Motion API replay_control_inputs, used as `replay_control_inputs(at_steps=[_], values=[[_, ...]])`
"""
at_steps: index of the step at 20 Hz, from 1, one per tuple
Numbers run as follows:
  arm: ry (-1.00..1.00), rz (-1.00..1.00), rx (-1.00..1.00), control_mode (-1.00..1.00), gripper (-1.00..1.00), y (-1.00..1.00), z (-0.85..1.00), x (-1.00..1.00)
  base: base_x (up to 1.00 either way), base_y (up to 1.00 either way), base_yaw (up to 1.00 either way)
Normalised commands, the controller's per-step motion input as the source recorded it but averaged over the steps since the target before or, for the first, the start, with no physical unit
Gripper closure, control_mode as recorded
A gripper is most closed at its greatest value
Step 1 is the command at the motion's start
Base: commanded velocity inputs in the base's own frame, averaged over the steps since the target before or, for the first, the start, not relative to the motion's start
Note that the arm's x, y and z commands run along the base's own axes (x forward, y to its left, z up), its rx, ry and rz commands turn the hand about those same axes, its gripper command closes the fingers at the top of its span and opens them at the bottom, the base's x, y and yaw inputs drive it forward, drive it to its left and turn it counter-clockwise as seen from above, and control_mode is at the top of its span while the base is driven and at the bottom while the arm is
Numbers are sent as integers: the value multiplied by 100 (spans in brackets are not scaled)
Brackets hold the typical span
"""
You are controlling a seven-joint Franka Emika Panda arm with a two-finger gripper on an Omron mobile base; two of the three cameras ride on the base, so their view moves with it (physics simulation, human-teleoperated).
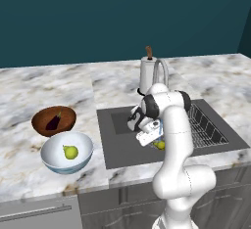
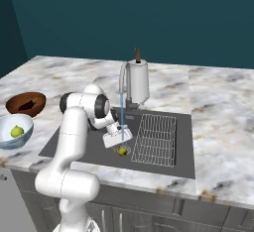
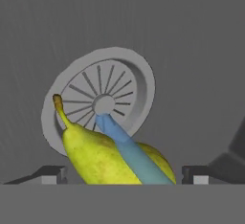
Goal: Pick the pears from the sink and place them in one bowl. Place the eggplant in the other bowl. Then turn off the sink faucet.
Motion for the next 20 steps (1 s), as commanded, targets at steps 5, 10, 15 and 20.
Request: replay_control_inputs(at_steps=[5,10,15,20], values=[[8,0,0,-100,-100,-4,-21,0,0,0,0],[14,0,-3,-100,-100,-24,-55,0,0,0,0],[14,0,-1,-100,100,-55,-80,-33,0,0,0],[10,0,0,-100,100,-92,-100,-37,0,0,0]])
